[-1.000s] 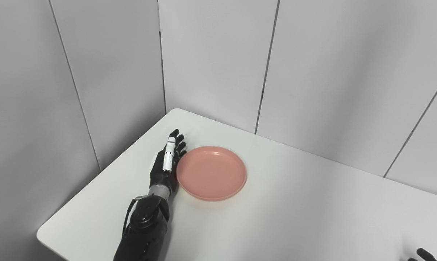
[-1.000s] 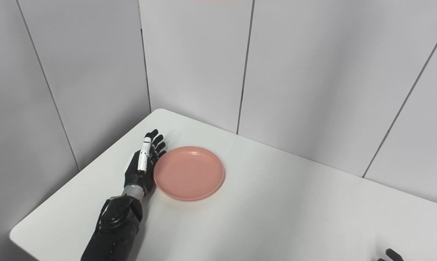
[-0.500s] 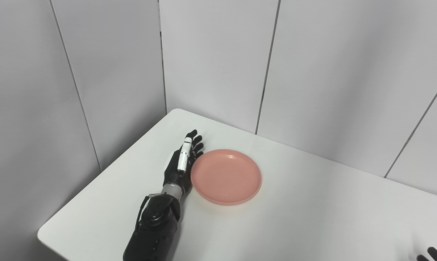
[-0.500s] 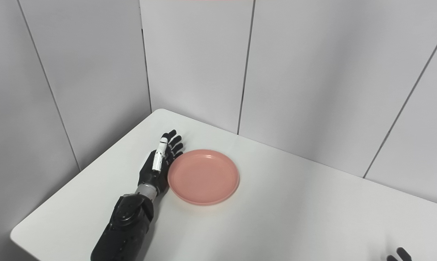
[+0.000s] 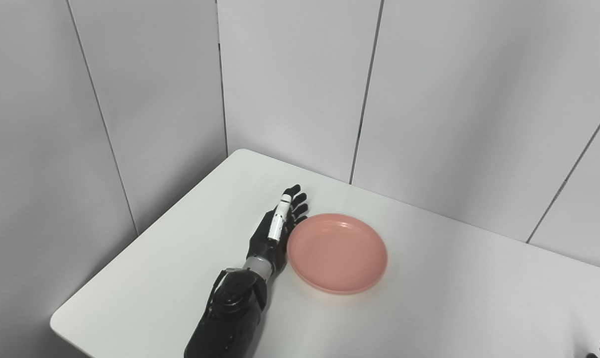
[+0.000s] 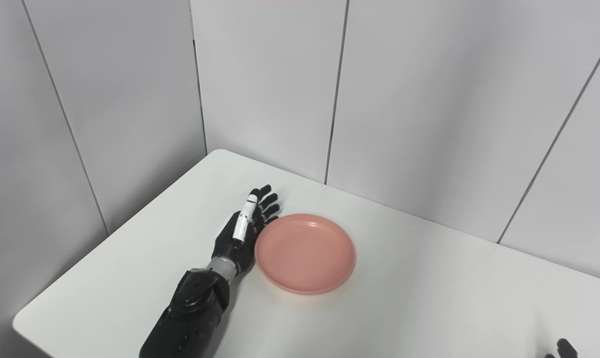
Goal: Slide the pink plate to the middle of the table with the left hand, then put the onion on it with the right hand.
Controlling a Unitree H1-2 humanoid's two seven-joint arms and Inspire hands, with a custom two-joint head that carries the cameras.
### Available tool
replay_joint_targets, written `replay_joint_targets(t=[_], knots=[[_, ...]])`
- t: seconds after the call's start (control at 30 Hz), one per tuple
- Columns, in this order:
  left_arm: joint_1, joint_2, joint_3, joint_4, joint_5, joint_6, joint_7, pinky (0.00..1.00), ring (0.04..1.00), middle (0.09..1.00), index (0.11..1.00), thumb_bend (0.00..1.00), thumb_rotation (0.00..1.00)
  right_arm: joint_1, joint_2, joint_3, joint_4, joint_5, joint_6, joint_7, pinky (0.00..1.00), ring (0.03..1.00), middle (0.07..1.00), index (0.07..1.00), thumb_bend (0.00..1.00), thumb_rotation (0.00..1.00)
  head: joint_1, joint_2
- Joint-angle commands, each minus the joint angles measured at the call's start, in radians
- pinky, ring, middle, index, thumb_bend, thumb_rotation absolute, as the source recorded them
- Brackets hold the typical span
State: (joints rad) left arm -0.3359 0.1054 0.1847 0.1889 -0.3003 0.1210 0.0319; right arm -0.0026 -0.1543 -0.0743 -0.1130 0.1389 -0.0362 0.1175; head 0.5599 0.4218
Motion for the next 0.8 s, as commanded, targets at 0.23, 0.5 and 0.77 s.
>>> replay_joint_targets(t=[0.23,0.5,0.77], knots=[[-0.035,-0.021,-0.025,-0.057,0.023,0.013,-0.015,0.95,0.967,0.97,0.941,0.43,1.0,0.011,0.012,0.005,-0.013,0.008,-0.001,0.001,1.0,1.0,1.0,0.997,0.57,0.92,-0.033,0.022],[-0.012,-0.026,-0.046,-0.08,0.027,0.014,-0.029,0.95,0.971,0.974,0.959,0.44,1.0,0.012,0.02,0.013,-0.029,-0.01,0.015,-0.006,1.0,1.0,1.0,1.0,0.5,0.97,-0.076,0.042],[0.005,-0.033,-0.07,-0.133,0.034,0.055,-0.034,0.96,0.978,0.984,0.965,0.45,1.0,0.028,0.067,0.028,-0.155,-0.024,0.167,-0.054,1.0,1.0,1.0,1.0,0.31,1.0,-0.142,0.075]])
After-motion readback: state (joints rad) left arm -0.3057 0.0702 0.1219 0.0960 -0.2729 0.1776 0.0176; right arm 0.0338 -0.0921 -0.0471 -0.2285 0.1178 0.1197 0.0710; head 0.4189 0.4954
